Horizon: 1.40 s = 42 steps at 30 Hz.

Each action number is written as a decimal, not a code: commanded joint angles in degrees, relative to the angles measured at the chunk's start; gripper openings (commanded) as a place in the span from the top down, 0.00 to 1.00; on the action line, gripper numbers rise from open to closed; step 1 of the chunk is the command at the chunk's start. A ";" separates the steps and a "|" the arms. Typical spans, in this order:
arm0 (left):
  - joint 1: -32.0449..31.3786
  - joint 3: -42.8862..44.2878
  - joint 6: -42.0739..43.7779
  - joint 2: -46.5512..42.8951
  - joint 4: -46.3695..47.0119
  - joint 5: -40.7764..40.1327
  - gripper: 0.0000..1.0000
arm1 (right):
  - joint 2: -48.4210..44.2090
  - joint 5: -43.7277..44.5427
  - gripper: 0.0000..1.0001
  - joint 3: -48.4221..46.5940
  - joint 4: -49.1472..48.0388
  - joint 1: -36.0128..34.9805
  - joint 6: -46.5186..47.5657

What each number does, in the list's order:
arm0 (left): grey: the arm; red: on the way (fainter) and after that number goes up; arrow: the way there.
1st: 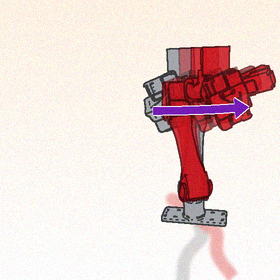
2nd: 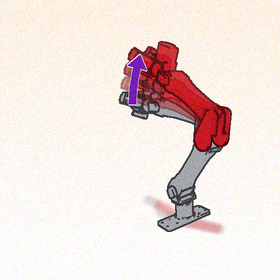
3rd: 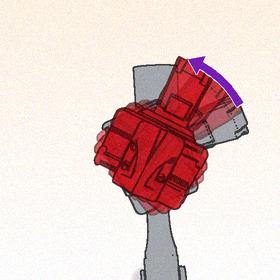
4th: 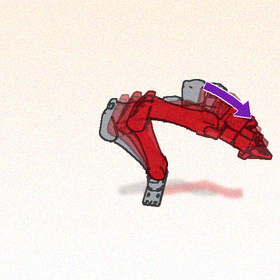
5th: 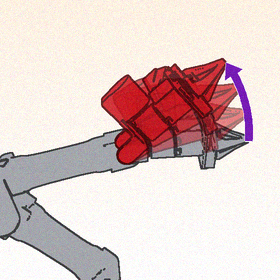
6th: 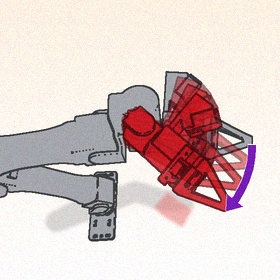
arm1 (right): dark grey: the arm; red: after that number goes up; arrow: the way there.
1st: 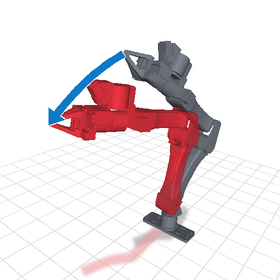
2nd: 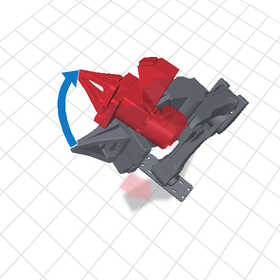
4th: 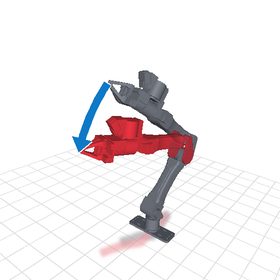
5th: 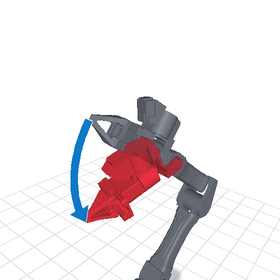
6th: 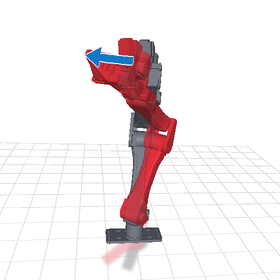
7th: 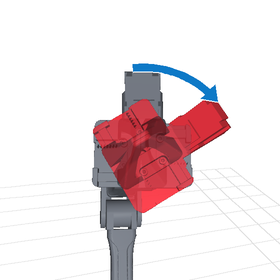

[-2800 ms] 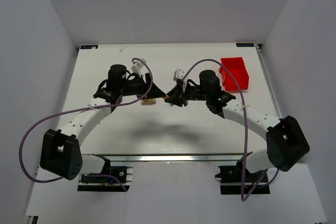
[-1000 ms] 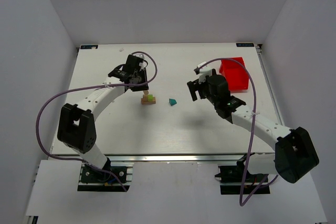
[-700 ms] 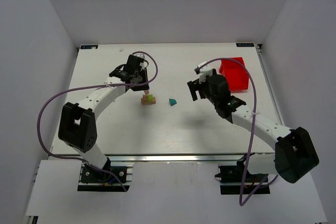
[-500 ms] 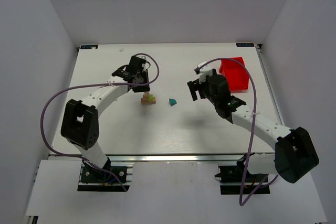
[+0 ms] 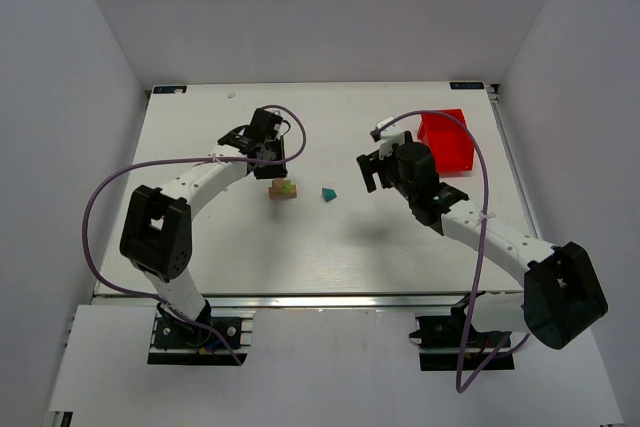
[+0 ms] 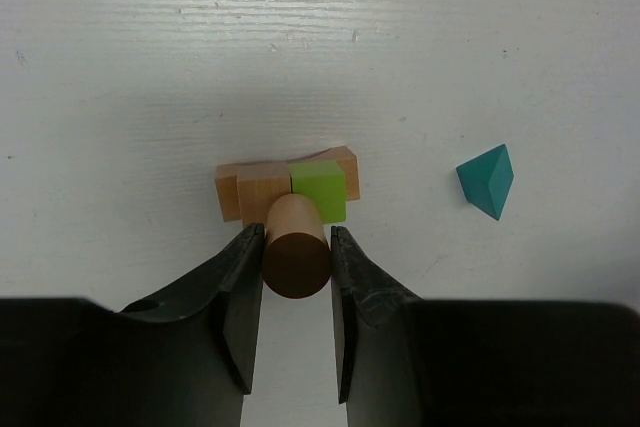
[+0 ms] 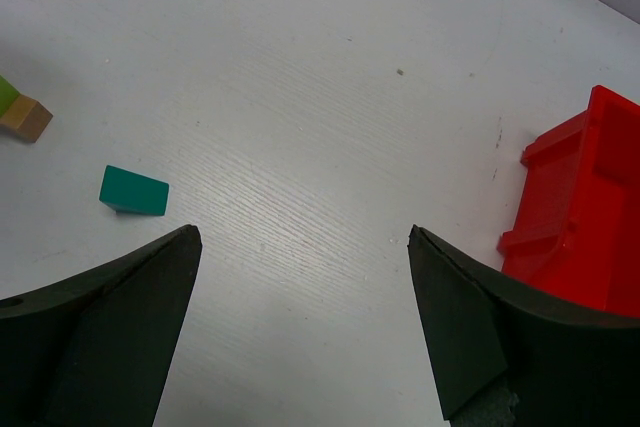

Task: Build the wood block tower

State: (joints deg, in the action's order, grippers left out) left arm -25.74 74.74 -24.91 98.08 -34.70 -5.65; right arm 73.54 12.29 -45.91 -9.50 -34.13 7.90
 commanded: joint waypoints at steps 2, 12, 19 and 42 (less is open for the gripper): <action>-0.45 1.99 0.12 -0.35 -0.20 -1.47 1.00 | -1.20 0.63 0.11 -0.41 -1.31 0.12 0.36; -0.63 1.11 0.21 -0.70 1.04 -2.61 1.00 | -1.20 0.36 0.11 -0.85 -0.52 0.12 0.54; -0.89 1.29 0.47 -0.52 0.77 -3.05 1.00 | -1.29 -0.87 0.11 -1.20 -0.08 0.12 0.54; -1.33 1.73 0.47 0.88 1.03 -3.14 1.00 | -1.91 -1.13 0.11 -1.20 0.18 0.12 0.89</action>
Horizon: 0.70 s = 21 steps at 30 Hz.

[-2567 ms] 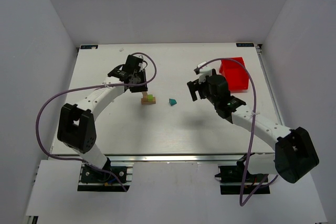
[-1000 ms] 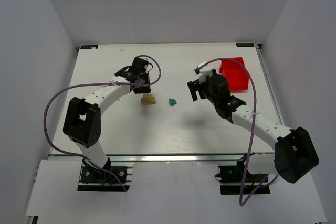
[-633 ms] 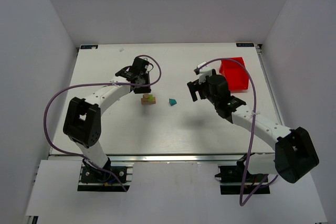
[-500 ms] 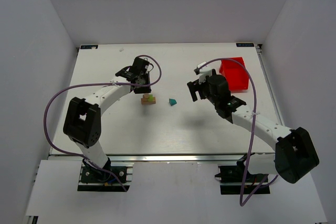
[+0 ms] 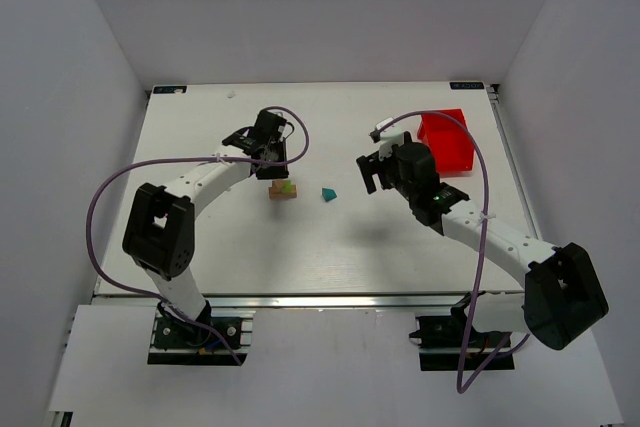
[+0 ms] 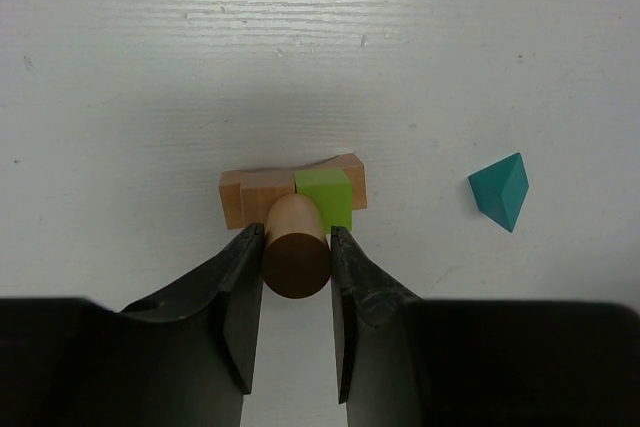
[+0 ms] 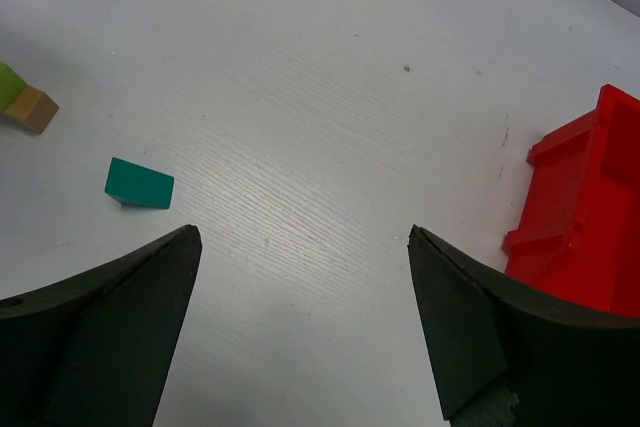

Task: Build the wood block tower

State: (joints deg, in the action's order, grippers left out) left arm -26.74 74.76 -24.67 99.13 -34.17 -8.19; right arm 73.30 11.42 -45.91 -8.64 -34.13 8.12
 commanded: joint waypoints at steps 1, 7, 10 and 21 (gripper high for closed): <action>-0.33 1.70 0.23 0.01 0.42 -0.26 1.00 | -1.67 -0.26 0.11 -1.20 -0.67 0.12 0.67; -0.68 1.53 0.49 -0.43 0.34 -0.87 0.94 | -1.58 -0.43 0.11 -1.29 -0.67 0.12 0.84; -0.86 1.53 0.41 -0.52 -0.02 -2.18 0.84 | -1.58 -0.70 0.11 -1.29 -0.67 0.12 0.93; -1.82 1.35 0.76 -2.01 0.43 -2.80 0.45 | -1.49 -3.15 0.11 -1.20 -0.06 0.12 1.37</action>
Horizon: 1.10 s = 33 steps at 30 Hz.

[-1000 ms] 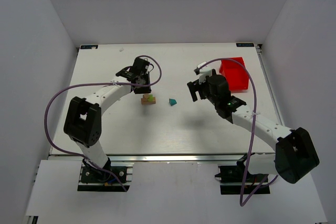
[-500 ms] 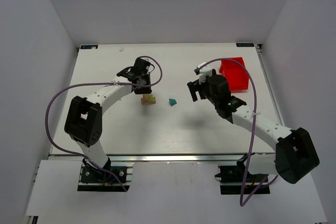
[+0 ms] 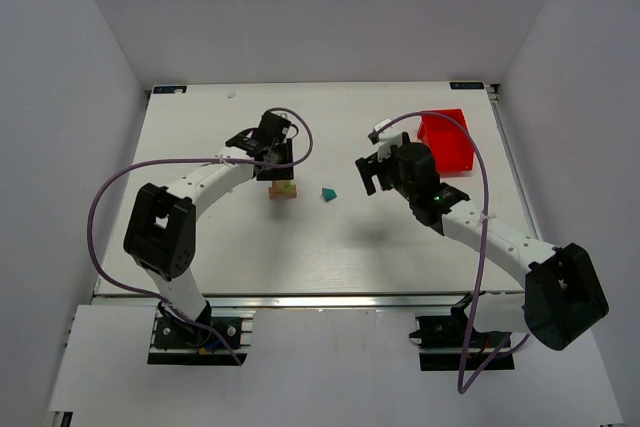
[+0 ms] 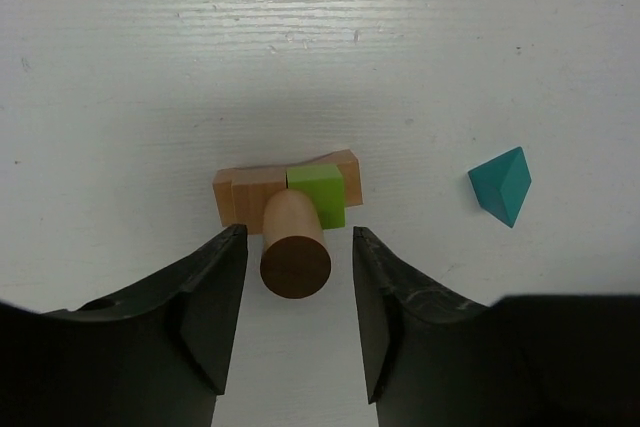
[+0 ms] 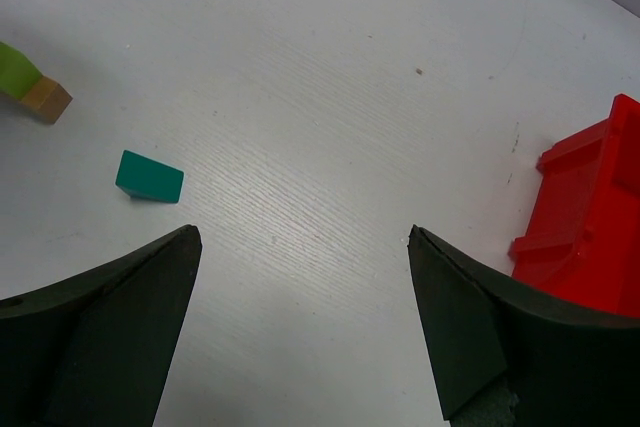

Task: Build the wood block tower

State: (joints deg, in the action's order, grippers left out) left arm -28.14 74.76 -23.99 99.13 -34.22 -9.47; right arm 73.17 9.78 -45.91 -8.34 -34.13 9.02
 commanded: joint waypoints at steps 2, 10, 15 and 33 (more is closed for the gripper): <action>-0.51 2.05 -0.35 -1.58 -0.32 -3.00 0.42 | -1.36 -2.57 0.11 -1.20 -0.10 0.20 0.48; -0.60 1.44 -0.53 -3.33 -0.06 -3.18 0.23 | -1.18 -3.28 0.11 -1.37 -0.19 0.20 0.39; -0.78 0.21 -1.06 -6.23 0.55 -2.48 0.02 | -1.10 -3.36 0.11 -1.29 -0.45 0.12 0.13; 0.63 -4.78 -13.63 -25.29 -8.68 -13.99 0.02 | 12.35 -20.08 0.16 -7.70 2.72 -1.46 -8.56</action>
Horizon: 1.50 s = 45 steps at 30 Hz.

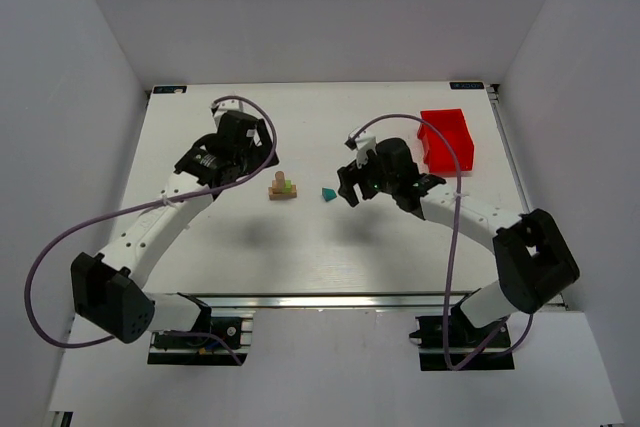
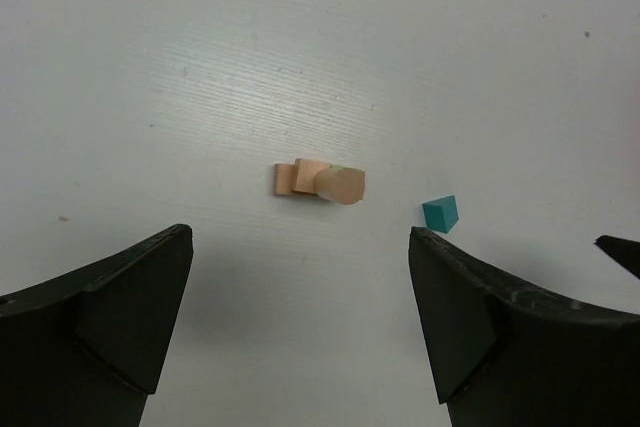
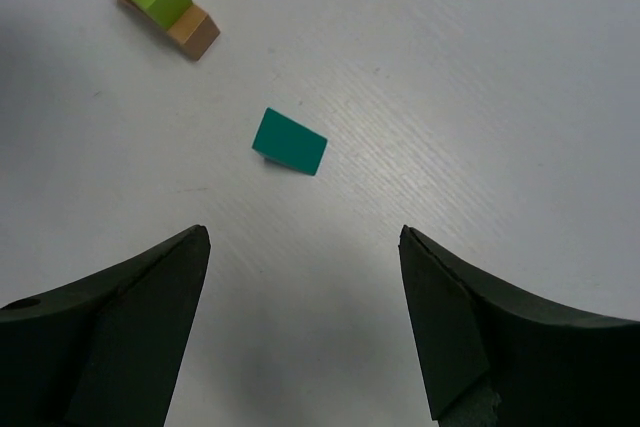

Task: Build the wood block tower

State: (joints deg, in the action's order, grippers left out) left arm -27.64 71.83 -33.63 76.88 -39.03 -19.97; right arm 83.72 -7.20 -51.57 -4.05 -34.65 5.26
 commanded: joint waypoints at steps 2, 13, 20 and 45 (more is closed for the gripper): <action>0.13 -3.53 -4.34 -6.11 -2.64 -3.42 0.02 | 4.41 -3.34 0.20 -3.35 -2.10 -1.99 -6.12; 0.13 -9.16 -4.69 -11.22 -2.46 -3.06 0.02 | 16.38 9.74 0.32 -13.28 1.67 -7.26 -8.86; 0.13 -10.92 -4.43 -12.72 -0.97 -2.80 0.02 | 22.44 15.89 0.41 -16.63 3.79 -9.29 -9.91; -1.19 -12.07 12.00 -13.43 11.68 23.53 0.04 | 14.03 10.11 1.00 -16.63 8.27 -7.54 -16.06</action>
State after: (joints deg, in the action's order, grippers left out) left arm -28.27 60.38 -27.55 65.08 -33.39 -8.75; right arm 104.22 6.31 -68.34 3.73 -43.59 -7.60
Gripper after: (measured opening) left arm 0.969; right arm 0.170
